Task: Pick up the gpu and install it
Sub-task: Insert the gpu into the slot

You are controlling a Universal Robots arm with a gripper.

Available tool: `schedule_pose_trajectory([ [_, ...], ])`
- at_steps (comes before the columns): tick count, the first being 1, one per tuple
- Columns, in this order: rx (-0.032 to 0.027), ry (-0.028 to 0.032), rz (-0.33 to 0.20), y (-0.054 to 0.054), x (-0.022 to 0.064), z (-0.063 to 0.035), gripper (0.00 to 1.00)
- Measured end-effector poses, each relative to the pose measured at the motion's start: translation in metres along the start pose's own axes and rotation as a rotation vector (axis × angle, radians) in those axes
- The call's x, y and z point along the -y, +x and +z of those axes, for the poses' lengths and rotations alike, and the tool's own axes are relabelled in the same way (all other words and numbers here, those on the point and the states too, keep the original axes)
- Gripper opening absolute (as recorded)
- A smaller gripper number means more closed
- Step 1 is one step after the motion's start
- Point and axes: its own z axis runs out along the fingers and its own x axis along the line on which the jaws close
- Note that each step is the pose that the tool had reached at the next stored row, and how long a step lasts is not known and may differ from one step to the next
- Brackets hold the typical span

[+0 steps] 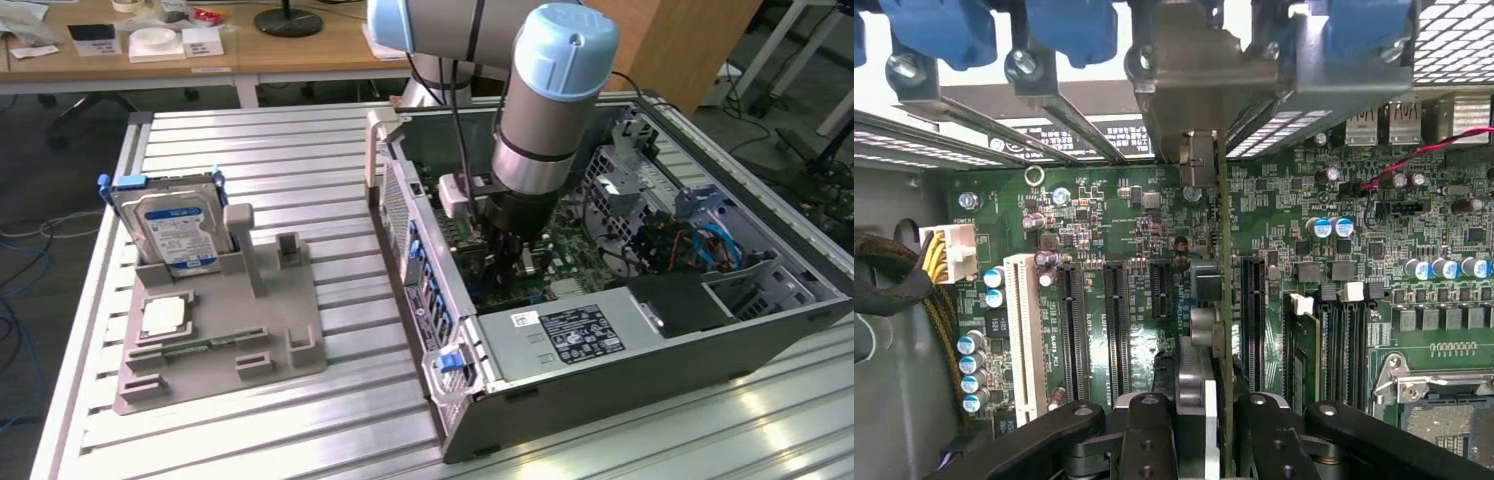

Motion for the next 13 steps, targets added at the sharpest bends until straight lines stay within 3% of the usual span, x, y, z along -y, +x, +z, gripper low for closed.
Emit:
schedule_pose_trajectory([
  [7, 0.0006, 0.0002, 0.0, -0.0001, 0.0001, 0.0, 0.28],
  [8, 0.0035, 0.0011, 0.0, -0.0004, 0.0002, 0.0003, 0.28],
  [13, 0.0006, 0.0003, 0.0, -0.0001, 0.0002, -0.0021, 0.28],
])
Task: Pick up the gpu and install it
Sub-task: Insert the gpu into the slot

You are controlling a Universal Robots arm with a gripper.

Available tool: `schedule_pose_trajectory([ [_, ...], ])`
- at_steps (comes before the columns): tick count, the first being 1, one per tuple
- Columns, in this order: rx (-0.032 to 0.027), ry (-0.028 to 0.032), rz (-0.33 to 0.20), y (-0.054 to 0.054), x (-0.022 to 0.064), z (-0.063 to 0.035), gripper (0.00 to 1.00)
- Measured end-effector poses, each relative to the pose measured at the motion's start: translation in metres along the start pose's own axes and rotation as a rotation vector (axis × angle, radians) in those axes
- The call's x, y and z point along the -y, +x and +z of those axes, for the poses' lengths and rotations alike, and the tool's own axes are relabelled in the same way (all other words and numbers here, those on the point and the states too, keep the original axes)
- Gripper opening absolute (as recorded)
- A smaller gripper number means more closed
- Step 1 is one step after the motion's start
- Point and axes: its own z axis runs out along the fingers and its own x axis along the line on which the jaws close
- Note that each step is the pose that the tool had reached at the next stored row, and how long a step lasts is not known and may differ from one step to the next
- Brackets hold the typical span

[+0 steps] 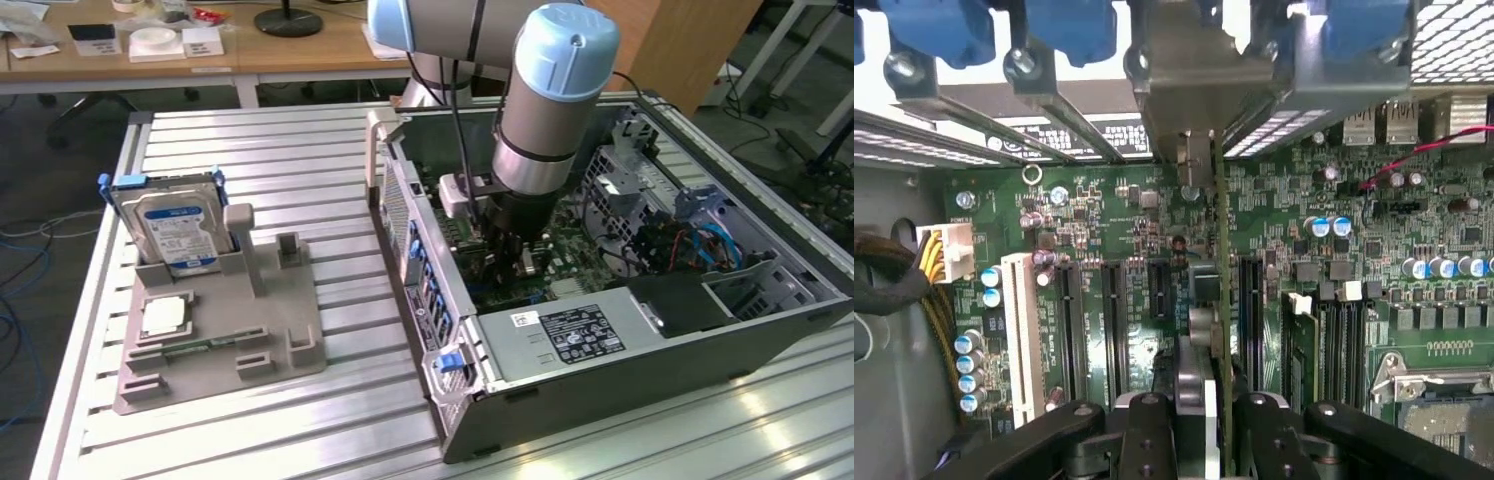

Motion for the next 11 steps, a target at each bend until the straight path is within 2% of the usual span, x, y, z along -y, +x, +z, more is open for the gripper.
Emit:
schedule_pose_trajectory([
  [11, 0.0, 0.0, 0.0, 0.0, 0.0, 0.0, 0.28],
])
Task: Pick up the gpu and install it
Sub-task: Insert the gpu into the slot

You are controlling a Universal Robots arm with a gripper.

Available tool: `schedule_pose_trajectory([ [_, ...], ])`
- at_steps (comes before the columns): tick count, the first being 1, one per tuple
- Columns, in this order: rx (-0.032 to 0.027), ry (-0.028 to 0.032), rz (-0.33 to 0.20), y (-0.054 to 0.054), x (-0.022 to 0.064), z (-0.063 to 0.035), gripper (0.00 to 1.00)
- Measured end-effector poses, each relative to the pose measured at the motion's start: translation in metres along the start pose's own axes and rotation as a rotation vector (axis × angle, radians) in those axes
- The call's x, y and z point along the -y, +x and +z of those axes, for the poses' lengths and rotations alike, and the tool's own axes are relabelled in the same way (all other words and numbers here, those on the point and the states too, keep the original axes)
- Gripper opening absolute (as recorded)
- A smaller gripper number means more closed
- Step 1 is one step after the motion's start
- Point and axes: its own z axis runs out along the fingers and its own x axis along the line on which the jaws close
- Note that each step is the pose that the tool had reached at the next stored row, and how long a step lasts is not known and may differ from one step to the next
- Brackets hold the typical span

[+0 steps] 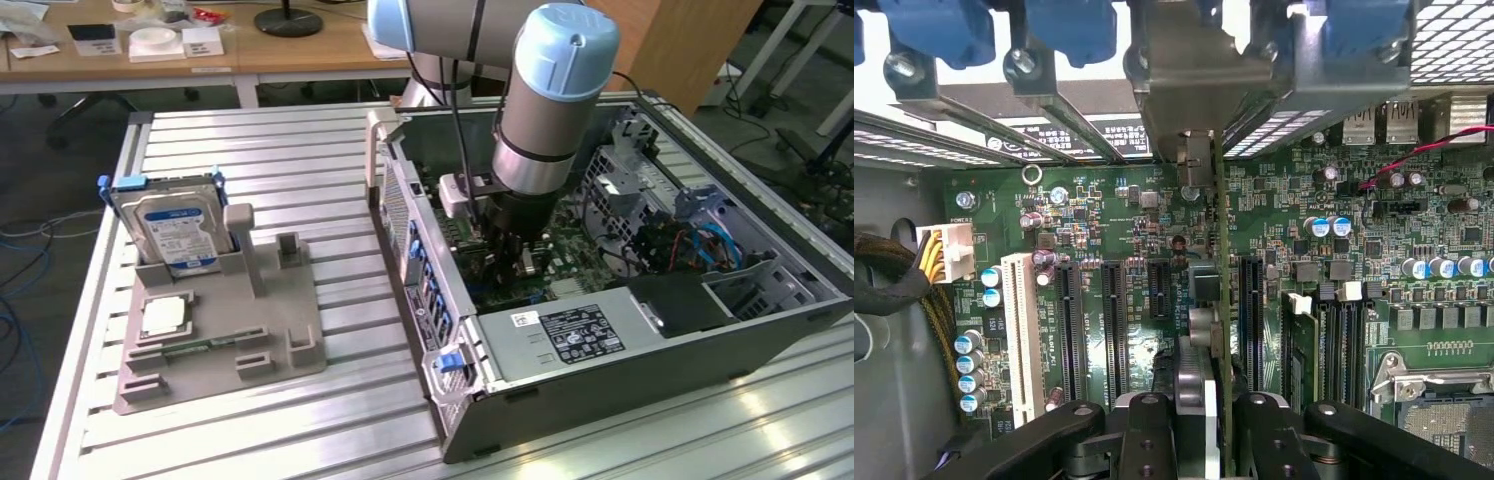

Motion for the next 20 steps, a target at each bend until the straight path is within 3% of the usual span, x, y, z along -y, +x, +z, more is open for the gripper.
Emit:
schedule_pose_trajectory([
  [20, 0.0, -0.0001, 0.0, 0.0001, -0.0002, 0.0046, 0.28],
])
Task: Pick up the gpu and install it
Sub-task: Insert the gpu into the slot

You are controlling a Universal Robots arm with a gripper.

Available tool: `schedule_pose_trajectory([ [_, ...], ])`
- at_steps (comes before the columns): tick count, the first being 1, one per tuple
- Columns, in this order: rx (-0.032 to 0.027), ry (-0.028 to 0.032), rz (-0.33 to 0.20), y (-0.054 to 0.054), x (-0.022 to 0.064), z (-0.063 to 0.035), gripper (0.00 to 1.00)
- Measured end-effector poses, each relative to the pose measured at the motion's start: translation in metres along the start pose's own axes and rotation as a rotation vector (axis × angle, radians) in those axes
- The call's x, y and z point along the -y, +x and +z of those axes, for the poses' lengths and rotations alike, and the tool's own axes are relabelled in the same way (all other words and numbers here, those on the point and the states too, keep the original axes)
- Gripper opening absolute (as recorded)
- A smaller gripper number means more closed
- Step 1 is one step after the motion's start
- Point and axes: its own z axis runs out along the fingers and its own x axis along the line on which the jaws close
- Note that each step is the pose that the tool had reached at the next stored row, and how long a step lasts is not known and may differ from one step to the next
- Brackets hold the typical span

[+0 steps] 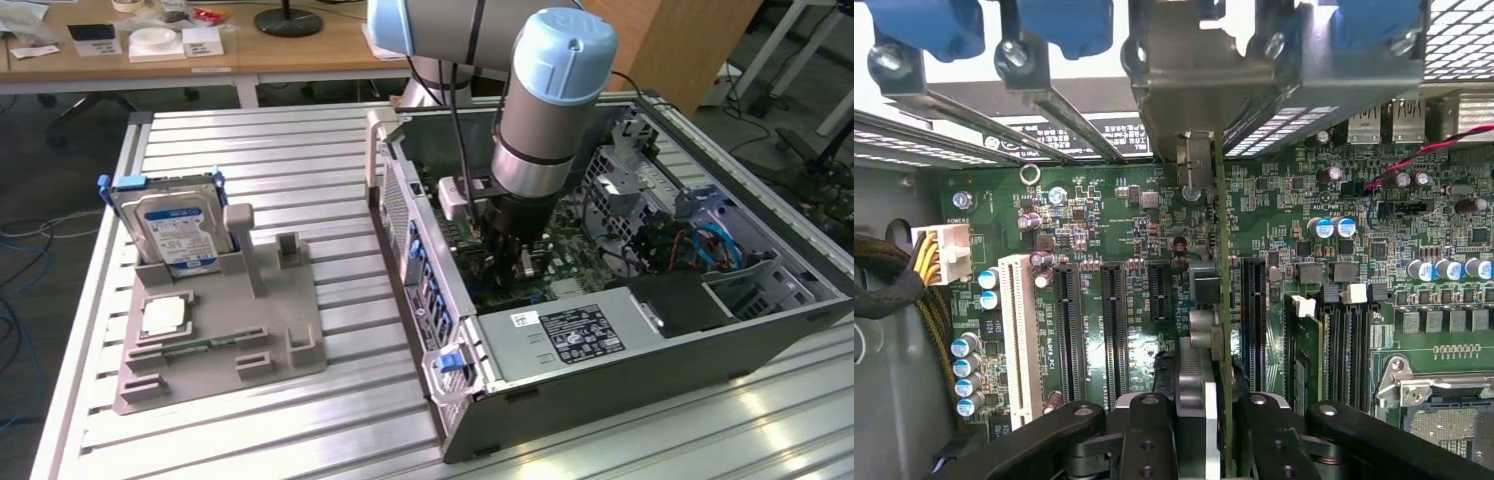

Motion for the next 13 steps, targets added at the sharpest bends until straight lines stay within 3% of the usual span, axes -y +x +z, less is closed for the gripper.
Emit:
schedule_pose_trajectory([
  [7, 0.0004, 0.001, 0.0, 0.0, -0.0001, -0.0003, 0.29],
  [8, 0.0003, 0.0013, 0.0, 0.0, -0.0001, -0.0011, 0.34],
  [13, 0.0003, 0.0039, 0.0, 0.0, 0.0003, -0.0116, 0.34],
])
